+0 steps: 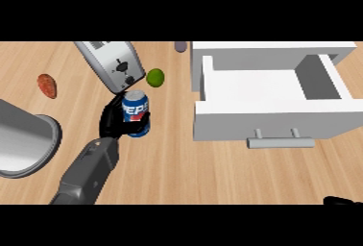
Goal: Pick up the can, place it into the drawer and close the drawer
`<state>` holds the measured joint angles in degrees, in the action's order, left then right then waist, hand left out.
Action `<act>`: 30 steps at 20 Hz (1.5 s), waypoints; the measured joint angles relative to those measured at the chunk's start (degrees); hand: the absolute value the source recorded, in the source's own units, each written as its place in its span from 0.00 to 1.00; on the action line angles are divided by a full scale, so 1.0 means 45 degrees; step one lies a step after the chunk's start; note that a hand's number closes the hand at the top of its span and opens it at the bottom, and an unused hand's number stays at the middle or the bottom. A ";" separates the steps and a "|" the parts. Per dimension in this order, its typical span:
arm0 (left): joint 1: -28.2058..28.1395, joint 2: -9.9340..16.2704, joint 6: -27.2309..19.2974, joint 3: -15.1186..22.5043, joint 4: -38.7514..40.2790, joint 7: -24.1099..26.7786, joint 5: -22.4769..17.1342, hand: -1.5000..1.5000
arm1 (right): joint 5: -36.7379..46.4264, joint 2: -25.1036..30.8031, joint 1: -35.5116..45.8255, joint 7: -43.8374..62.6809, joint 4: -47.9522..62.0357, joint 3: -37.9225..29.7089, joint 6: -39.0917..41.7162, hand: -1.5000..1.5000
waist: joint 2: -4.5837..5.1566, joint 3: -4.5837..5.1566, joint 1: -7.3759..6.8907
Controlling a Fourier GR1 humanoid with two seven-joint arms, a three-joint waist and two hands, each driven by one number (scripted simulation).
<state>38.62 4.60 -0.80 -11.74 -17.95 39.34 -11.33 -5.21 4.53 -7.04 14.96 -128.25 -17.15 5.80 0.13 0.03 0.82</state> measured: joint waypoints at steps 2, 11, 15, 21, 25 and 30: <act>0.0158 -0.0292 -0.0029 0.0273 -0.0340 -0.0361 0.0143 1.00 | -0.0101 0.0191 0.0297 0.0131 0.0153 -0.0205 -0.0047 0.00 | -0.0017 -0.0002 -0.0056; 0.1386 -0.0651 -0.0699 0.1423 -0.3352 -0.3651 0.0496 1.00 | 0.0086 0.0254 0.0340 0.0317 0.0029 -0.0337 -0.0150 0.00 | -0.0099 -0.0014 -0.0234; 0.1775 -0.0879 -0.1301 0.2104 -0.5232 -0.5539 0.0238 1.00 | 0.0134 0.0302 0.0400 0.0556 -0.0184 -0.0323 -0.0197 0.00 | -0.0116 -0.0014 -0.0237; 0.2478 -0.0967 -0.2471 0.3108 -0.7849 -0.8467 0.0067 1.00 | 0.0041 0.0356 0.0495 0.0624 -0.0203 -0.0464 -0.0218 0.00 | -0.0109 -0.0013 -0.0218; 0.3729 -0.0989 -0.3293 0.3411 -0.8218 -0.9835 0.0291 1.00 | 0.0126 0.0295 0.0512 0.0694 -0.0388 -0.0341 -0.0244 0.00 | -0.0070 -0.0013 -0.0121; 0.5498 -0.1012 -0.3940 0.3633 -0.7454 -1.0647 0.0199 1.00 | 0.0075 0.0362 0.0801 0.0945 -0.0354 -0.0315 -0.0322 0.00 | -0.0021 -0.0012 0.0009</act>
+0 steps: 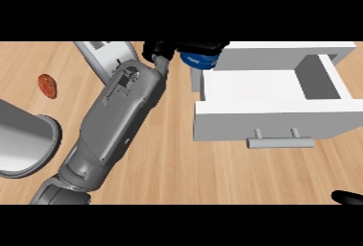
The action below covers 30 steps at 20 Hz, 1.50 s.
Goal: Pick up the can, place it into the drawer and close the drawer
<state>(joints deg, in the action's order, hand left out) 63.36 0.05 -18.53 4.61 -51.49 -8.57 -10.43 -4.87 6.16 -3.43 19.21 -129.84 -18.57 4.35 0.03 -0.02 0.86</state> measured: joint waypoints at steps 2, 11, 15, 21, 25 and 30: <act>0.0732 -0.0004 -0.0301 0.0107 0.0320 -0.0337 -0.0119 1.00 | 0.0025 0.0020 0.0111 0.0035 0.0040 -0.0006 -0.0049 0.00 | 0.0008 -0.0001 0.0031; 0.3466 -0.0009 -0.1191 0.0851 0.2884 -0.0519 -0.1149 1.00 | -0.0003 0.0093 0.0379 0.0171 0.0038 0.0093 -0.0051 0.00 | 0.0091 -0.0011 0.0354; 0.4629 -0.0011 -0.1404 0.1120 0.4179 -0.0472 -0.1712 1.00 | -0.0135 0.0169 0.0528 0.0216 0.0089 0.0026 -0.0045 0.00 | 0.0133 -0.0016 0.0516; 0.5551 -0.0010 -0.1733 0.1686 0.5685 -0.0030 -0.2342 1.00 | -0.0203 0.0295 0.0603 0.0214 0.0096 0.0066 0.0100 0.00 | 0.0195 -0.0027 0.0758; 0.5917 -0.0010 -0.2371 0.2123 0.6322 0.0204 -0.2727 0.00 | -0.0188 0.0413 0.0904 0.0322 0.0274 0.0095 0.0067 0.00 | 0.0235 -0.0032 0.0907; 0.6207 -0.0010 -0.3213 0.2610 0.6859 0.0438 -0.3158 0.00 | 0.0046 0.0360 0.1164 0.0523 0.0245 0.0438 -0.0048 0.00 | 0.0267 -0.0035 0.1030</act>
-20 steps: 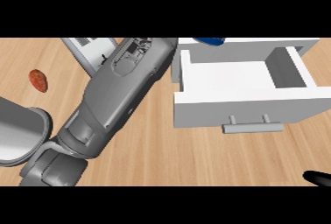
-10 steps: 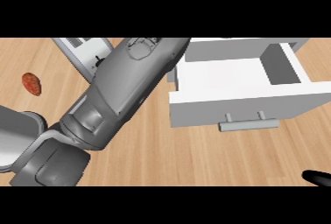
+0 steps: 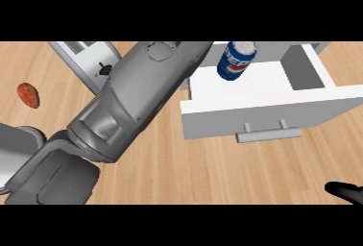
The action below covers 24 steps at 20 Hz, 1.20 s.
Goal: Pick up the can, place it into the drawer and close the drawer
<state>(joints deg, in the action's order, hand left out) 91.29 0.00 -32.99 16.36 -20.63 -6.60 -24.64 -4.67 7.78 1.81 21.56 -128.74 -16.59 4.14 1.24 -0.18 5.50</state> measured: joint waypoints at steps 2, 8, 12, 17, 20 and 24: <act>0.0116 0.0003 -0.0249 0.0095 0.0228 0.0110 -0.0116 0.00 | -0.0068 0.0203 0.0239 0.0116 0.0130 -0.0100 0.0034 0.00 | 0.0023 -0.0002 0.0036; 0.0159 0.0002 -0.0775 0.0289 0.0498 0.0551 -0.0643 0.00 | 0.0747 0.0694 0.0582 -0.0307 0.0243 0.0272 0.0333 0.00 | 0.0080 -0.0004 0.0137; 0.0252 0.0000 -0.0889 0.0202 0.0579 0.0789 -0.1088 0.00 | 0.1672 0.1147 0.1107 -0.0793 0.0443 0.0636 0.0481 0.00 | 0.0121 -0.0002 0.0098; 0.0422 0.0001 -0.0957 0.0085 0.0516 0.0908 -0.1672 0.00 | 0.3330 0.1895 0.1750 -0.1457 0.1206 0.1327 0.0729 0.00 | 0.0124 0.0005 -0.0066; 0.0380 -0.0002 -0.0945 0.0005 0.0514 0.1097 -0.1959 0.00 | 0.4623 0.2146 0.1952 -0.1956 0.1778 0.1978 0.0691 0.00 | 0.0105 0.0009 -0.0227; 0.0639 -0.0001 -0.1023 0.0053 0.0612 0.1210 -0.2109 0.00 | 0.6464 0.2351 0.2500 -0.2635 0.2928 0.2918 0.0355 0.00 | 0.0089 0.0009 -0.0425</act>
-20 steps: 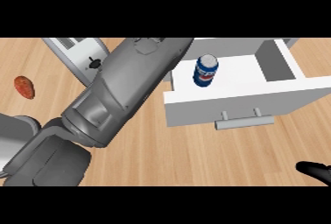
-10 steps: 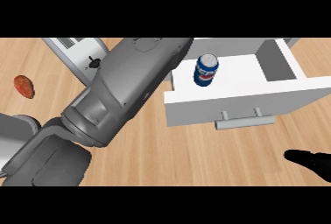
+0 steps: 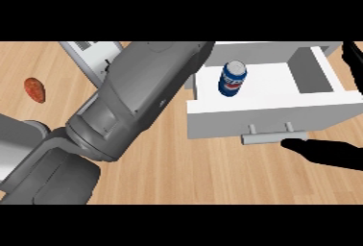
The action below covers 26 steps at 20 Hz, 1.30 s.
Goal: Pick up the can, place it into the drawer and close the drawer
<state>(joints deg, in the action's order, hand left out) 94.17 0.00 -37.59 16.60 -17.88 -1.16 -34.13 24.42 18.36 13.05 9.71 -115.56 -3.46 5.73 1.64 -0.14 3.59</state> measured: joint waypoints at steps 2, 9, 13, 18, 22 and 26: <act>-0.0032 0.0001 -0.0066 0.0077 0.0008 0.0128 -0.0044 0.00 | 0.0816 0.0078 0.0453 -0.0191 0.0702 0.0440 -0.0154 0.00 | -0.0020 0.0001 -0.0097; -0.0032 0.0037 0.0139 0.0147 0.0290 0.0350 0.0113 0.00 | 0.3591 -0.0131 0.1654 -0.0990 0.3821 0.1843 -0.1239 0.00 | -0.0089 0.0010 -0.0518; -0.0127 0.0221 0.0486 -0.0003 0.0309 0.0317 0.0187 0.00 | 0.4896 -0.0349 0.2249 -0.1491 0.5821 0.2328 -0.2085 0.00 | -0.0146 0.0014 -0.0698; -0.0251 0.0584 0.0752 -0.0198 0.0075 0.0135 0.0269 0.00 | 0.6028 -0.0891 0.3611 -0.2068 0.8740 0.2421 -0.3431 0.00 | -0.0196 0.0018 -0.0953; -0.0690 0.0801 0.0737 -0.0237 -0.0322 0.0033 0.0409 0.00 | 0.6686 -0.1274 0.4633 -0.2492 1.1120 0.2194 -0.4660 0.00 | -0.0230 0.0019 -0.1114; -0.0888 0.1248 0.0860 -0.0217 -0.0768 -0.0329 0.0565 0.00 | 0.7460 -0.1795 0.5730 -0.2487 1.3308 0.1965 -0.6146 0.00 | -0.0253 0.0022 -0.1293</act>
<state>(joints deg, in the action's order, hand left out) 90.17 5.61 -33.72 15.62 -21.33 -2.64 -31.59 57.99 10.28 38.84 -1.48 -55.67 5.38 -21.93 0.50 -0.04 -2.24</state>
